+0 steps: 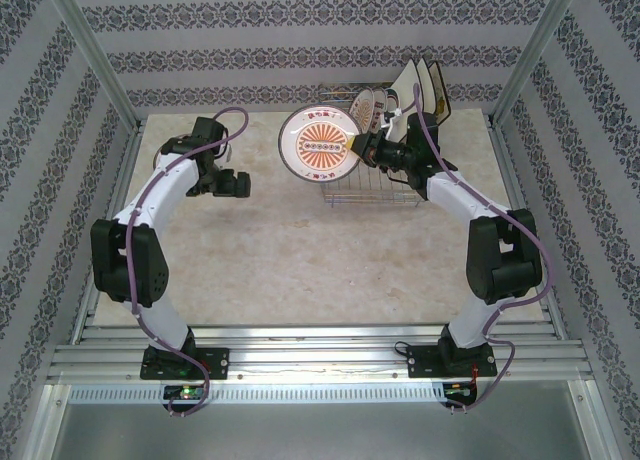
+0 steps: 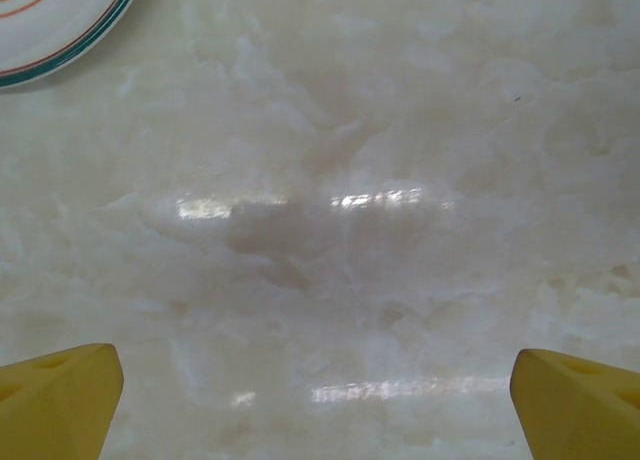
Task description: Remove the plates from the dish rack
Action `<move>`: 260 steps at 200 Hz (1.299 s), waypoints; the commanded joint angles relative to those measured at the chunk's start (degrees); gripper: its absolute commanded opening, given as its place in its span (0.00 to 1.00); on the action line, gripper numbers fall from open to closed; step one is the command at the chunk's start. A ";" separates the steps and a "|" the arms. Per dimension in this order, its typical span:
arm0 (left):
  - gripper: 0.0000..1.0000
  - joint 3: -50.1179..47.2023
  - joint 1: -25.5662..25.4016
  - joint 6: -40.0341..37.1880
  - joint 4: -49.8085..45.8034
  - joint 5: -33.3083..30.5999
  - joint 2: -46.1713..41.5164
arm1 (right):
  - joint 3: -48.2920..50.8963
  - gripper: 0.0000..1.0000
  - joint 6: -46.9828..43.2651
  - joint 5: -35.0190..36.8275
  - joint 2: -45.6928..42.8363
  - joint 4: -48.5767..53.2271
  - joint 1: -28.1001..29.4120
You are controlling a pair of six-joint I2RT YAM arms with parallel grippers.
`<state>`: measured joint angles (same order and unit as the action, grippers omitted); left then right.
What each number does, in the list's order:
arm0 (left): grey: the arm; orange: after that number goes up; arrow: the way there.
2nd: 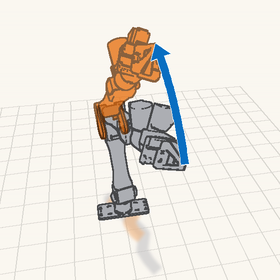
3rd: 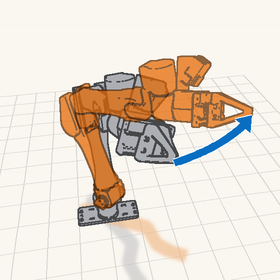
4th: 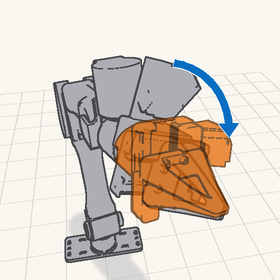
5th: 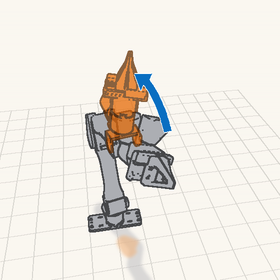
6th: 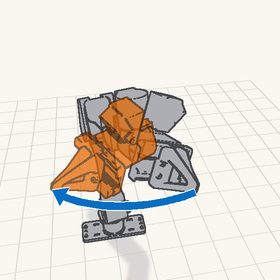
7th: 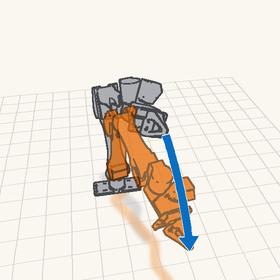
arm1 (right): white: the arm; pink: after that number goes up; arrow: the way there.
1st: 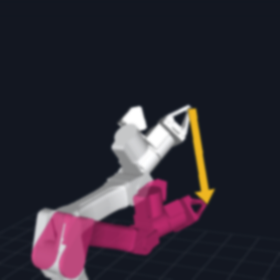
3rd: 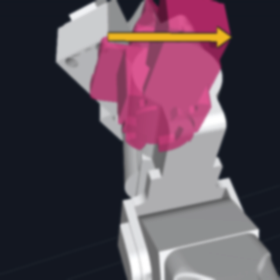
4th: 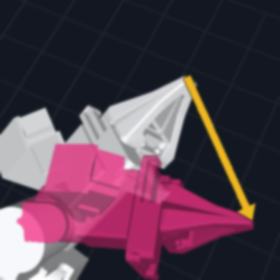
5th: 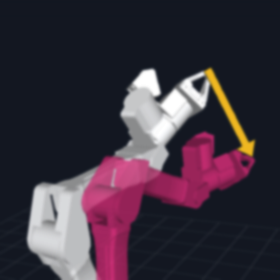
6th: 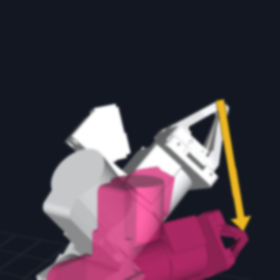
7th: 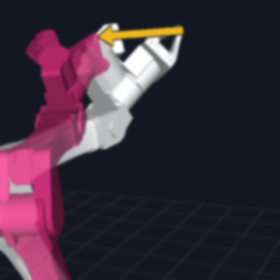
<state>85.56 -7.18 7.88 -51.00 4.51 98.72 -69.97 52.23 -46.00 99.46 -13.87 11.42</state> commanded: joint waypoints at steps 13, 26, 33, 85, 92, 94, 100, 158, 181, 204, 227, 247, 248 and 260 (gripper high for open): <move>1.00 -3.50 -0.64 -0.81 8.43 8.52 -6.30 | 0.63 0.00 -0.33 -2.38 -0.88 -3.48 0.64; 1.00 -4.78 -0.25 0.12 10.87 13.07 -7.65 | 0.55 0.00 -0.48 -2.43 -0.67 -3.29 0.66; 1.00 -5.27 0.08 0.65 12.20 15.66 -8.22 | 0.37 0.00 -0.70 -2.52 -0.67 -3.09 0.70; 1.00 -12.32 4.72 10.10 26.75 35.63 -12.04 | 0.44 0.00 -1.11 -2.50 -0.50 -3.39 0.76; 1.00 -13.50 5.29 11.73 29.36 38.22 -12.38 | 0.60 0.00 -1.16 -2.43 -0.50 -3.42 0.76; 1.00 -13.89 5.43 12.18 30.14 39.00 -12.58 | 0.69 0.00 -1.16 -2.43 -0.50 -3.42 0.79; 1.00 -14.90 5.82 13.78 32.28 40.71 -12.77 | 0.85 0.00 -1.29 -2.34 -0.49 -3.38 0.73; 1.00 -20.23 7.16 25.42 47.99 50.25 -12.08 | -0.33 0.00 -1.14 -2.17 0.55 -3.10 1.05; 1.00 -21.86 7.84 29.69 53.90 52.56 -11.55 | -1.32 0.00 -1.21 -2.08 1.37 -2.93 1.54; 1.00 -22.10 7.80 32.22 57.46 53.59 -10.62 | -2.78 0.00 -0.99 -1.86 2.85 -2.77 2.11; 1.00 -22.15 7.80 34.84 60.48 54.12 -9.51 | -4.81 0.00 -0.56 -1.73 4.36 -2.69 2.97; 1.00 -22.39 7.80 35.09 60.58 54.00 -8.89 | -6.57 0.00 -0.37 -1.68 5.36 -2.66 4.22; 1.00 -22.42 7.80 35.05 60.63 53.97 -8.89 | -6.66 0.00 -0.37 -1.66 5.46 -2.66 4.31; 1.00 -22.92 7.80 35.23 61.10 54.01 -8.64 | -7.55 0.00 -0.32 -1.64 5.89 -2.60 4.96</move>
<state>63.53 0.12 41.15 5.26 56.82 89.21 -73.47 52.21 -46.52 104.95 -13.50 14.74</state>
